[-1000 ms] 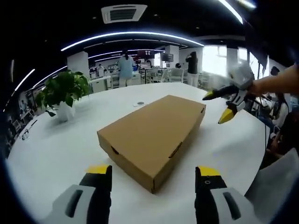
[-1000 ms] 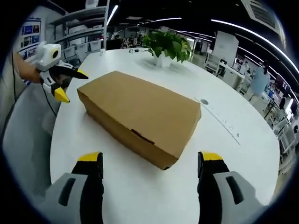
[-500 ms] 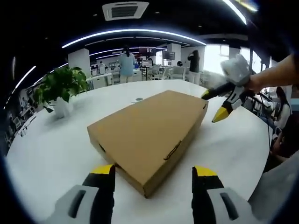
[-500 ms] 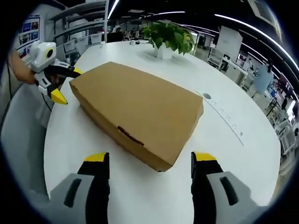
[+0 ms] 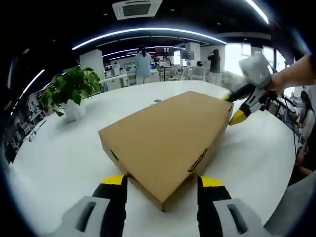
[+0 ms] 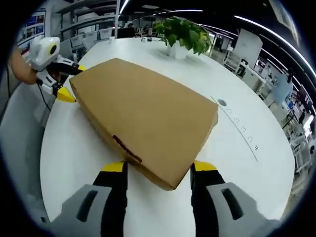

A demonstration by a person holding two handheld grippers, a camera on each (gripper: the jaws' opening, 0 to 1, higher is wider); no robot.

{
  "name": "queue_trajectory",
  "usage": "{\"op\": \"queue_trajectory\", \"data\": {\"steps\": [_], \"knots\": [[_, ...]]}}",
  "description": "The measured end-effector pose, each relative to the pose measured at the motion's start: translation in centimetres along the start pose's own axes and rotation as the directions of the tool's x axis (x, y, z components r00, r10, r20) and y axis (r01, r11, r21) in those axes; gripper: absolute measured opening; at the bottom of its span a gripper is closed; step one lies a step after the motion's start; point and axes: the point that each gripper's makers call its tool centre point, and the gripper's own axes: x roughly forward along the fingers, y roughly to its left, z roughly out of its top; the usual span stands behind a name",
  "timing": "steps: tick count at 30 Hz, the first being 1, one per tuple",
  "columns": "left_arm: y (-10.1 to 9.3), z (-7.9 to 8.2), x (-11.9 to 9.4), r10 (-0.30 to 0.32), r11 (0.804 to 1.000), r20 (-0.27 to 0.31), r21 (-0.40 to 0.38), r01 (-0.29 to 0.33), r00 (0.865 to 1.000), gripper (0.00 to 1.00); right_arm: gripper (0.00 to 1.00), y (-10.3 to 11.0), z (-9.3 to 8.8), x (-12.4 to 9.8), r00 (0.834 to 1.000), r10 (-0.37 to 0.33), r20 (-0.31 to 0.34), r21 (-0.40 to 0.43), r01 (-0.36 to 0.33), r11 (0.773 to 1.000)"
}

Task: Operate the shoe box by opening the lid, removing the specified soft item, and placing it in the target area until the item is outside and the box remains undamaged.

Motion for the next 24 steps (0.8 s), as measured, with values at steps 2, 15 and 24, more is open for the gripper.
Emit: {"op": "queue_trajectory", "data": {"steps": [2, 15, 24], "knots": [[-0.05, -0.07, -0.01, 0.0, 1.0, -0.003, 0.001, 0.0, 1.0, 0.57, 0.47, -0.03, -0.02, 0.0, 1.0, 0.002, -0.001, 0.002, -0.002, 1.0], [-0.13, -0.05, -0.14, -0.013, 1.0, -0.008, 0.008, 0.013, 1.0, 0.55, 0.48, 0.2, 0.03, 0.04, 1.0, -0.005, -0.005, 0.023, 0.005, 1.0], [0.35, -0.23, -0.35, -0.034, 0.999, -0.029, 0.016, 0.035, 0.999, 0.54, 0.49, 0.78, 0.24, 0.02, 1.0, -0.003, 0.006, 0.07, 0.003, 0.998]]}}
